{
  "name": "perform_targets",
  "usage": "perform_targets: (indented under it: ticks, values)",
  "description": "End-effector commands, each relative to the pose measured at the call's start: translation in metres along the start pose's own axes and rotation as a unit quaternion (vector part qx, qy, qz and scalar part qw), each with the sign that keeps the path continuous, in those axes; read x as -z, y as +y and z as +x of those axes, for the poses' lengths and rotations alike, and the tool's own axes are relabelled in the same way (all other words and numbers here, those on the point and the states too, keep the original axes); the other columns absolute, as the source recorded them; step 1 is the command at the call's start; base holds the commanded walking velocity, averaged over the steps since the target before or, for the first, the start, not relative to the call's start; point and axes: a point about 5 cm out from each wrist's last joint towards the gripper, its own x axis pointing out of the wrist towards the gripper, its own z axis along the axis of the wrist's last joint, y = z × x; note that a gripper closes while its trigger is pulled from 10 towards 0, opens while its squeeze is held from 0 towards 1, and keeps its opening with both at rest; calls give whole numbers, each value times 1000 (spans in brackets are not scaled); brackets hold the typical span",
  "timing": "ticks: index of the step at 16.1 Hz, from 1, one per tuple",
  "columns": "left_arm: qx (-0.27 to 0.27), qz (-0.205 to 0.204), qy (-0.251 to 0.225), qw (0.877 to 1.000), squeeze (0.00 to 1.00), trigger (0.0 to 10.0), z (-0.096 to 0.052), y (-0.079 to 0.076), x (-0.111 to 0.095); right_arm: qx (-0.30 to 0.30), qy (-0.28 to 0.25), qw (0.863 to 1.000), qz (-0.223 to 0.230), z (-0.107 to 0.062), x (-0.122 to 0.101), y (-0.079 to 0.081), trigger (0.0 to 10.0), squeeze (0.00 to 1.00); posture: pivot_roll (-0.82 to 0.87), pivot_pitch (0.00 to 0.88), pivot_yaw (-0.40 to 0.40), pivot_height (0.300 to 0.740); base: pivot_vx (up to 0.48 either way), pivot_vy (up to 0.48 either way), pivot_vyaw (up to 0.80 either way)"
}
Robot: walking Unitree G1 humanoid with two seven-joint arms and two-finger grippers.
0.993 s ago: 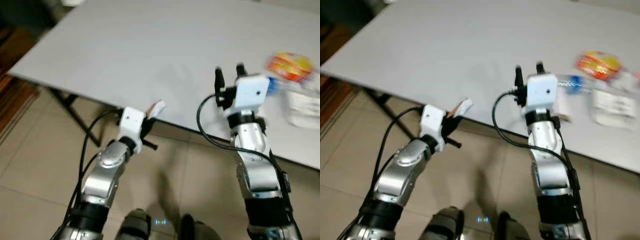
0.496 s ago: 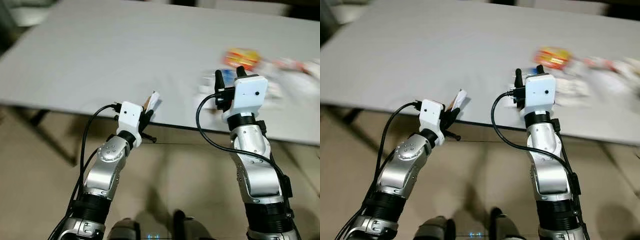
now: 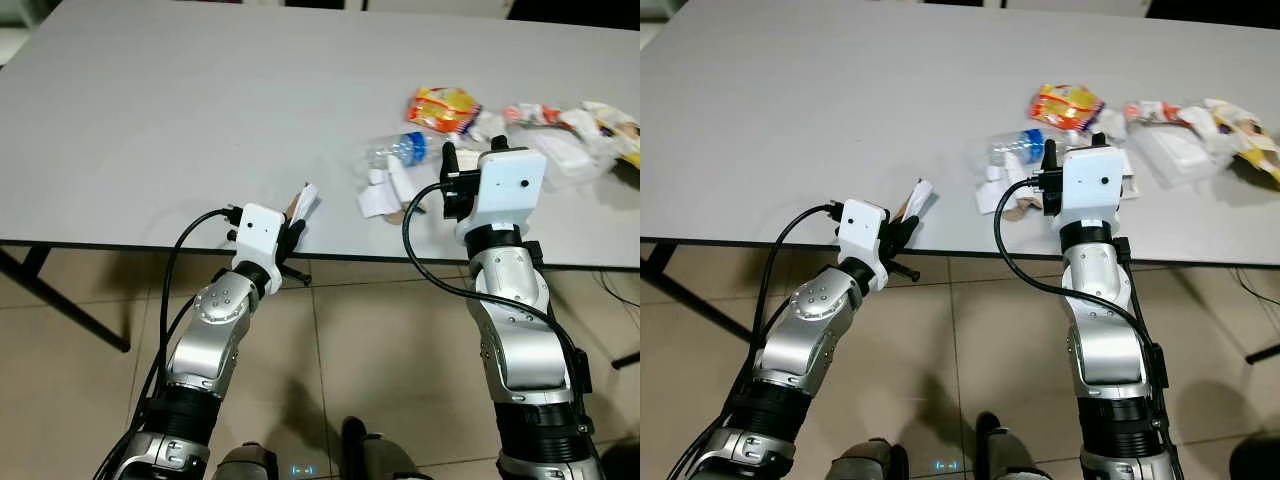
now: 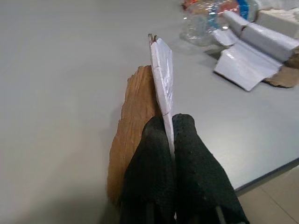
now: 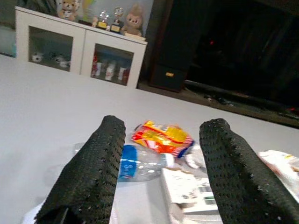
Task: Picking trash to rubbish bin
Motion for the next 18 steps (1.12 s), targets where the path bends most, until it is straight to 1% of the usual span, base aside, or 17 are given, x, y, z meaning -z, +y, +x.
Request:
perform_targets:
  ticks: [1, 6, 9, 11, 13, 15, 18]
  values:
    - [7, 1, 3, 1000, 0, 0, 0, -1, 2, 7, -3, 1000, 9, 1, -4, -4, 10000, 1000, 266, 165, -8, 740, 0, 0, 0]
    - [10, 7, 8, 1000, 0, 0, -5, 2, 4, -2, 18, 1000, 15, 4, 4, -2, 10000, 1000, 280, 193, 9, 740, 0, 0, 0]
    - [14, 16, 19, 1000, 0, 0, -13, 6, 6, -7, 53, 998, 20, 7, 18, -3, 10000, 1000, 292, 228, 24, 740, 0, 0, 0]
    - [15, 21, 25, 999, 0, 0, -17, 9, 7, -10, 82, 996, 18, 10, 29, -8, 10000, 1000, 300, 246, 30, 740, 0, 0, 0]
    - [16, 23, 28, 999, 0, 0, -21, 11, 6, -10, 98, 995, 23, 13, 37, -13, 10000, 1000, 311, 259, 35, 740, 0, 0, 0]
    - [15, 27, 34, 999, 0, 0, -26, 13, 6, -23, 117, 993, 26, 21, 48, -20, 10000, 1000, 326, 271, 37, 740, 0, 0, 0]
    - [12, 29, 38, 999, 0, 0, -30, 15, 6, -41, 124, 991, 31, 28, 51, -19, 10000, 1000, 338, 281, 36, 740, 0, 0, 0]
